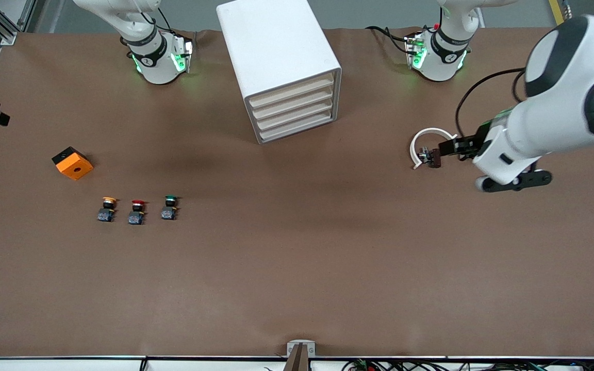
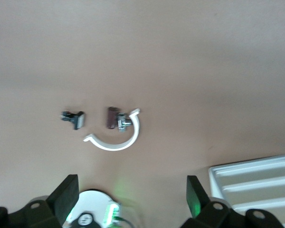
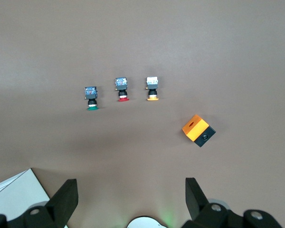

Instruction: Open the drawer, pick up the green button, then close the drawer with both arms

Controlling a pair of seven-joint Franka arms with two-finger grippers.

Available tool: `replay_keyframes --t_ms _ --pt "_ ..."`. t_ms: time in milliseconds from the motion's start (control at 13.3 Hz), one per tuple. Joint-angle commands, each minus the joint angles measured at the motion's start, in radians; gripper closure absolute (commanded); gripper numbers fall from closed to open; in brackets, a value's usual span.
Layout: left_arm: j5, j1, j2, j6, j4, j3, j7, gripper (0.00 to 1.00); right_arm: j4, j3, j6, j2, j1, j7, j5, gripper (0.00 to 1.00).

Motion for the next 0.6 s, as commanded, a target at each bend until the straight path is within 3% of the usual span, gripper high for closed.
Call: replay_keyframes --t_ms 0,226,452,528 --pt "-0.02 -0.058 -0.165 0.009 -0.174 0.147 0.148 0.0 -0.178 0.011 0.089 -0.121 -0.015 0.015 0.009 0.0" --pt "-0.019 -0.074 -0.308 0.081 -0.336 0.234 0.271 0.0 -0.175 0.014 0.077 -0.125 -0.012 0.009 0.007 0.0" --pt "-0.006 -0.06 -0.477 0.282 -0.574 0.247 0.291 0.0 -0.173 0.017 0.082 -0.139 -0.006 0.009 -0.002 0.0" --pt "-0.005 -0.06 -0.485 0.307 -0.584 0.247 0.291 0.0 -0.172 0.019 0.088 -0.139 -0.004 0.011 -0.007 0.0"
